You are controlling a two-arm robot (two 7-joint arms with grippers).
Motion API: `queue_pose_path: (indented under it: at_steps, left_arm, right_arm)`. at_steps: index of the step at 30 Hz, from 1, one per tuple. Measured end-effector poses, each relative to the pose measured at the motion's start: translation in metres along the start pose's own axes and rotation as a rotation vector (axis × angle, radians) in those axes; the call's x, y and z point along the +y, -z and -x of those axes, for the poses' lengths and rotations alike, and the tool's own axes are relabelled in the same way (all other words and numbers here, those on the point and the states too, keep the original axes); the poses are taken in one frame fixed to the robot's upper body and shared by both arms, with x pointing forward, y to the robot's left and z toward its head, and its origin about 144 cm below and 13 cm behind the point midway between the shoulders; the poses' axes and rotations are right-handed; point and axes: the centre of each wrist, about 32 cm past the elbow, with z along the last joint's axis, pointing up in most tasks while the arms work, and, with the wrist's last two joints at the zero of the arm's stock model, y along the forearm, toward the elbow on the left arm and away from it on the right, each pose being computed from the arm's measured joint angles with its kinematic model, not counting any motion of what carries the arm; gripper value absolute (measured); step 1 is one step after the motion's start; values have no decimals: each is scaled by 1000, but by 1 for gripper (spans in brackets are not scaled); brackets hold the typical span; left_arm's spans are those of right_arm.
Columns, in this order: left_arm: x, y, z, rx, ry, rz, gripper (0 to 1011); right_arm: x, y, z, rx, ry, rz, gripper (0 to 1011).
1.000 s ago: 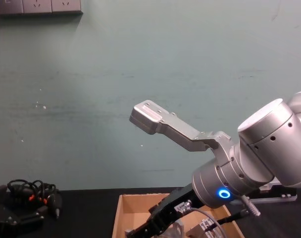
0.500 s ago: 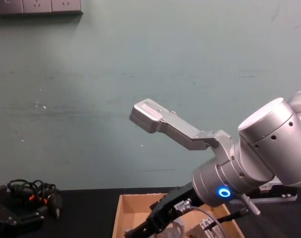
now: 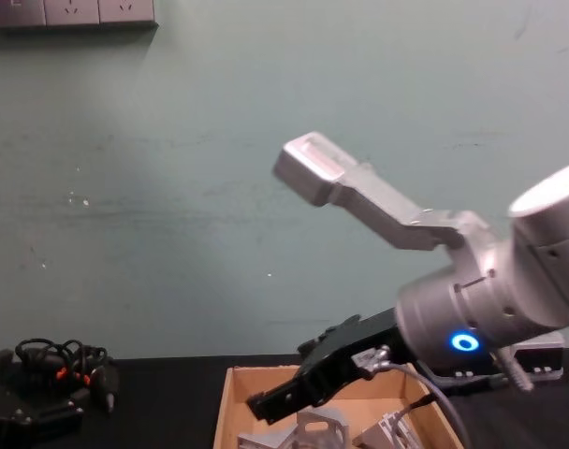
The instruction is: Use one hand to pick up the angle iron from the table and place it into the box.
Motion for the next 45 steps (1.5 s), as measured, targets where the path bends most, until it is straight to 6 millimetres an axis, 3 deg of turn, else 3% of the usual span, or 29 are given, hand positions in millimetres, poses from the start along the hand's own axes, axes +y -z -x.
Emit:
queue_pose_path:
  at_steps: [10, 24, 31, 45]
  left_arm:
    - [0, 0, 0, 0, 0, 0, 1011]
    - [0, 0, 0, 0, 0, 0, 1011]
    - [0, 0, 0, 0, 0, 0, 1011]
    - [0, 0, 0, 0, 0, 0, 1011]
  right_arm:
    - [-34, 30, 22, 54, 117, -101, 1000]
    - [-45, 69, 63, 24, 354, -198, 1000]
    - [-44, 78, 70, 1, 414, -224, 1000]
    - [-45, 76, 68, 0, 408, -198, 1000]
